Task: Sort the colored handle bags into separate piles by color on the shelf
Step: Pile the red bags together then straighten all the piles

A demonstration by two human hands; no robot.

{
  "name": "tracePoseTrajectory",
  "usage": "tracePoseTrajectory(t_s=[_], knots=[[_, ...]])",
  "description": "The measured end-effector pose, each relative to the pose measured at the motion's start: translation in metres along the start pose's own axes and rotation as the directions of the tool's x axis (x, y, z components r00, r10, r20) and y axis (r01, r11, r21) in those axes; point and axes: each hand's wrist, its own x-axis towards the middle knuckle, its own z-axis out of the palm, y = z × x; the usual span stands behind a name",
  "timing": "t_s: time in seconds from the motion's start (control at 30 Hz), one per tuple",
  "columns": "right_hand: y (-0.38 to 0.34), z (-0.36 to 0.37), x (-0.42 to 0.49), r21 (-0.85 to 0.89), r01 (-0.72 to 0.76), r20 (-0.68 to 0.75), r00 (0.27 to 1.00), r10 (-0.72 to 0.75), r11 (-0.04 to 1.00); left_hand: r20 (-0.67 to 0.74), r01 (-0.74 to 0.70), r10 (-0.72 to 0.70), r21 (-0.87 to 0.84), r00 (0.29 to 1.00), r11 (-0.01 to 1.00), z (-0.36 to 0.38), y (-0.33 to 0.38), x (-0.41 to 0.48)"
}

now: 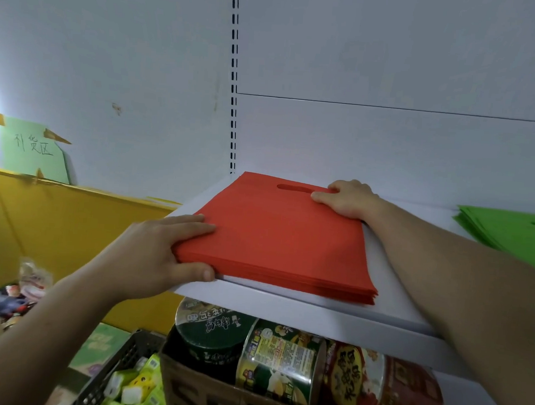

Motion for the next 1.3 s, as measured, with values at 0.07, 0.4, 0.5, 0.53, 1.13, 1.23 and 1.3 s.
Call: tracePoseTrajectory(t_s=[0.07, 0.4, 0.5, 0.53, 1.13, 1.23, 1.3], knots=[[0.000, 0.000, 0.000, 0.003, -0.002, 0.006, 1.000, 0.002, 1.000, -0.020, 0.002, -0.002, -0.011, 1.000, 1.000, 0.000, 0.000, -0.001], [-0.002, -0.002, 0.000, -0.033, 0.006, 0.004, 1.000, -0.006, 0.999, -0.066, -0.001, 0.002, 0.018, 0.998, 1.000, 0.003, 0.001, -0.003], [-0.003, -0.004, 0.000, -0.043, 0.042, -0.017, 0.999, -0.043, 0.998, -0.056, -0.038, 0.036, -0.035, 0.998, 0.999, 0.001, -0.002, -0.003], [-0.003, -0.004, -0.001, -0.050, 0.050, -0.018, 0.999, -0.051, 0.998, -0.063, -0.042, 0.038, -0.054, 0.997, 0.998, 0.001, -0.003, -0.003], [-0.004, 0.001, 0.001, -0.028, 0.063, 0.021, 0.998, -0.062, 0.998, -0.158, -0.017, 0.008, -0.056, 0.987, 0.998, 0.006, -0.009, -0.012], [-0.006, 0.001, 0.000, -0.029, 0.015, 0.019, 1.000, -0.015, 0.999, -0.141, -0.053, 0.046, -0.042, 0.989, 0.998, 0.005, -0.013, -0.012], [-0.006, 0.002, 0.000, -0.025, 0.008, 0.005, 1.000, -0.008, 1.000, -0.122, -0.075, 0.071, -0.029, 0.990, 0.997, 0.005, -0.014, -0.013]])
